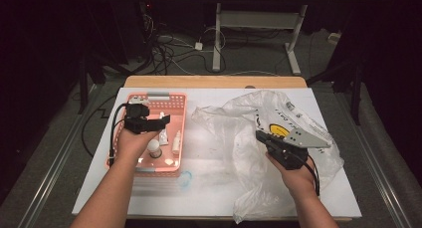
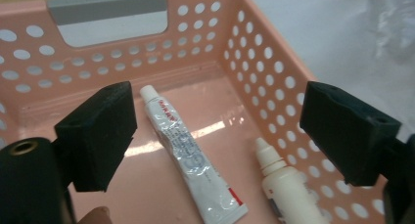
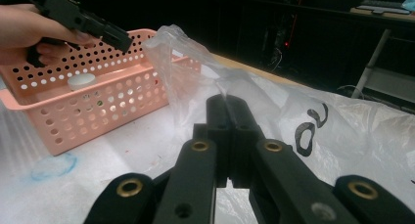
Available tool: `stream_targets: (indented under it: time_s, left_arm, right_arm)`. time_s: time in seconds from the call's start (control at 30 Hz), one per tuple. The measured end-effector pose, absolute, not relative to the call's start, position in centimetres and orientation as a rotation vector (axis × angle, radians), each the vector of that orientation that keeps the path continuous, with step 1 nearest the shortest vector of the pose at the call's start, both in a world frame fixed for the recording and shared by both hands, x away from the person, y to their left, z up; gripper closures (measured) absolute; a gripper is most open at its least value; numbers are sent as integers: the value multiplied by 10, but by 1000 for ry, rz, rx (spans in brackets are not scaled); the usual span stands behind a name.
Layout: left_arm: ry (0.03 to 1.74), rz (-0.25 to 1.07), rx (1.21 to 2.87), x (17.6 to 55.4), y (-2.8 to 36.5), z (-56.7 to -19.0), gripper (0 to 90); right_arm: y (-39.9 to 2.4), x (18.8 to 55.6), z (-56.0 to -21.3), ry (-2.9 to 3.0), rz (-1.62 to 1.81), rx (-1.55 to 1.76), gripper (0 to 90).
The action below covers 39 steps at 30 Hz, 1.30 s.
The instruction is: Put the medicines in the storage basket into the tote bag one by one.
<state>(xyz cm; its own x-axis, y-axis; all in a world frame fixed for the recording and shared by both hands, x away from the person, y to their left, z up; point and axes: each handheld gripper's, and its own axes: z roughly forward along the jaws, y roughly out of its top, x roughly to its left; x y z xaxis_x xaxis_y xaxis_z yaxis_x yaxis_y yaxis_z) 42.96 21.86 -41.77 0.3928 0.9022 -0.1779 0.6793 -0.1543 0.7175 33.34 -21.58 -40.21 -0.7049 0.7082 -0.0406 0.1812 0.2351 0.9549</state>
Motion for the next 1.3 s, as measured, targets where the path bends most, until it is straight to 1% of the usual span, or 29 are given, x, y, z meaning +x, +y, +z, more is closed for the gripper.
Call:
stream_targets:
  time_s: [0.13, 0.33, 0.57, 0.87, 0.93, 1.07, 1.3]
  left_arm:
    - [1419, 340, 1944, 442, 221, -424, 150]
    - [1489, 269, 2004, 458, 221, -434, 189]
    - [1533, 218, 2080, 471, 218, -447, 283]
    - [1576, 191, 2101, 482, 220, -454, 408]
    - [1580, 181, 2120, 483, 221, -458, 427]
    - [1583, 169, 2129, 484, 221, -462, 429]
    - [1588, 197, 2170, 485, 221, -465, 506]
  right_arm:
    - [-216, 333, -402, 2041, 1479, 815, 900]
    - [-216, 333, -403, 2045, 1481, 816, 900]
    - [-216, 332, -403, 2044, 1478, 821, 900]
    - [-219, 333, -404, 2044, 1478, 820, 900]
    - [-219, 332, -404, 2042, 1476, 824, 900]
    - [-220, 333, -404, 2040, 1479, 826, 900]
    - [-220, 333, -404, 2041, 1476, 826, 900]
